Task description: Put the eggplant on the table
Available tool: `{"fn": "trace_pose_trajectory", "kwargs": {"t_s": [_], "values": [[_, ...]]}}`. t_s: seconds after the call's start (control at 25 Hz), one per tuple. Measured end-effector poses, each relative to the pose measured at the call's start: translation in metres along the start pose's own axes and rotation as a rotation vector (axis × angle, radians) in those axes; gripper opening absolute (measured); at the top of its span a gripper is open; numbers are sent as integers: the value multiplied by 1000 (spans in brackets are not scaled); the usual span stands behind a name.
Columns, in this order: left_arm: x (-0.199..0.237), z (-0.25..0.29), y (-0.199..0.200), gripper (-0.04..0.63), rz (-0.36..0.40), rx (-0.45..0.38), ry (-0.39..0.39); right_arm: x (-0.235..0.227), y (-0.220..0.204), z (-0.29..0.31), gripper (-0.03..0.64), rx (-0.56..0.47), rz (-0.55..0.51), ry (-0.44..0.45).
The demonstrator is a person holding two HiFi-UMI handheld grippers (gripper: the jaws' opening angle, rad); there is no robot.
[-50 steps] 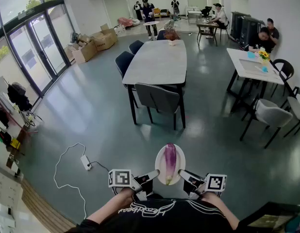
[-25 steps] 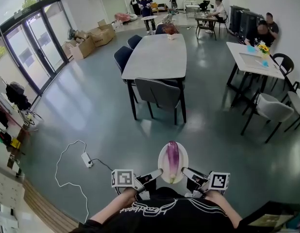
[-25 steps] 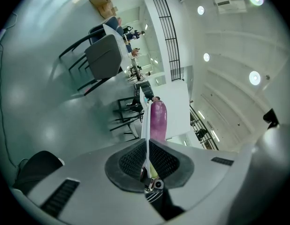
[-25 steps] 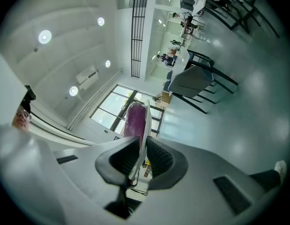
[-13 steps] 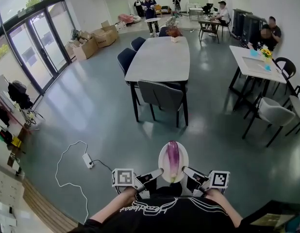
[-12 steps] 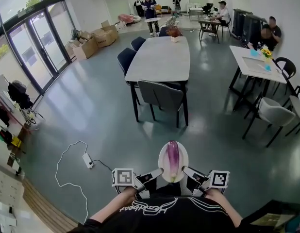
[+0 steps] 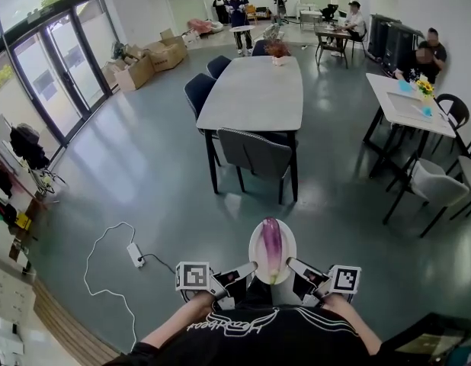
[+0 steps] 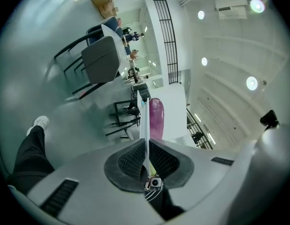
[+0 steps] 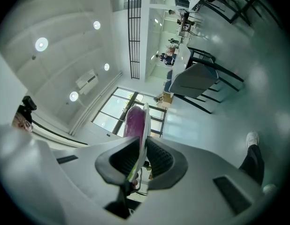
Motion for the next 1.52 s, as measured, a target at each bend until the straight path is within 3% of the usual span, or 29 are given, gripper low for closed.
{"fn": "trace_pose_trajectory", "kwargs": {"t_s": [0.28, 0.6, 1.04, 1.24, 1.52], "values": [[25, 11, 63, 18, -38, 1, -11, -15, 41, 51, 54, 12, 8, -21], [61, 31, 166, 19, -75, 43, -12, -38, 104, 127, 54, -3, 64, -76], [72, 79, 313, 19, -29, 88, -83, -31, 222, 222, 53, -63, 12, -119], [80, 90, 352, 20, -19, 99, -100, -35, 251, 250, 53, -90, -8, -130], [82, 98, 378, 20, -7, 117, -127, -34, 269, 268, 52, -120, -25, -139]]}}
Point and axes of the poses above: the fingertips, and each gripper's own axes: z forward along the fingers, x to its left, y out of its top, the point moved 2 cm from there along -z, backward along the fingers, and after that the axes turned 14 degrees about -y, right-handed, at the moved point
